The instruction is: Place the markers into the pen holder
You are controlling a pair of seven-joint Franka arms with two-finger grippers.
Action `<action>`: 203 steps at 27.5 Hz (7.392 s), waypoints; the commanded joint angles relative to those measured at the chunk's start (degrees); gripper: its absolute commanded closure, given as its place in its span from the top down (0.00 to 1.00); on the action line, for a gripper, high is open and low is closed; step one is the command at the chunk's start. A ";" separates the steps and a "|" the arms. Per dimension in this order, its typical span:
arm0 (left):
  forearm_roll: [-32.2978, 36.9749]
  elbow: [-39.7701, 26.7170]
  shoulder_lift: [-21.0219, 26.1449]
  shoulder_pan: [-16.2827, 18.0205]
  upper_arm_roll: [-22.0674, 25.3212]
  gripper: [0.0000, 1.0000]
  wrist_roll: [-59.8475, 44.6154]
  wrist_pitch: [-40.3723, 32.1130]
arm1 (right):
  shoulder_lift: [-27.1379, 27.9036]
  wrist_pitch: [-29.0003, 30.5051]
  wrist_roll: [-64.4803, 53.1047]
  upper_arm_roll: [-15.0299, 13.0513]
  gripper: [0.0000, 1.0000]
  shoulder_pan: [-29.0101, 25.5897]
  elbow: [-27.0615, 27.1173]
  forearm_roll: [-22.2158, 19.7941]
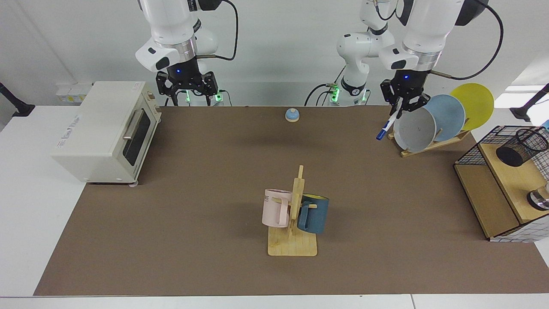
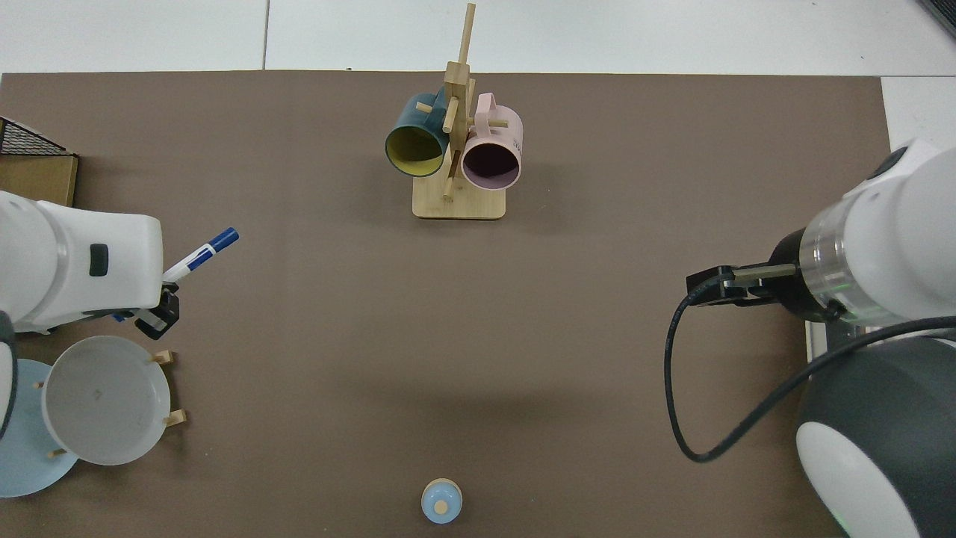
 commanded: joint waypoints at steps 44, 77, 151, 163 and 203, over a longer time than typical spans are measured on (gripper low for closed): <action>30.02 21.52 11.95 11.94 5.66 0.00 54.07 -5.68 | 0.62 -1.72 -1.51 1.57 1.00 -4.11 3.09 2.90; 30.81 20.47 17.40 26.71 5.57 0.00 72.09 8.90 | 0.62 -0.94 -3.01 1.13 1.00 -4.55 3.89 3.69; 35.65 3.68 18.63 25.83 7.33 0.00 61.29 24.38 | 0.62 -0.94 -3.01 1.04 1.00 -4.55 3.89 3.69; 35.30 3.59 19.07 25.92 7.33 0.00 61.55 25.00 | 0.62 -0.94 -3.01 1.13 1.00 -4.55 3.89 3.69; 31.25 11.50 20.48 23.90 9.26 0.61 67.71 22.28 | 0.62 -0.94 -3.01 1.13 1.00 -4.55 3.89 3.69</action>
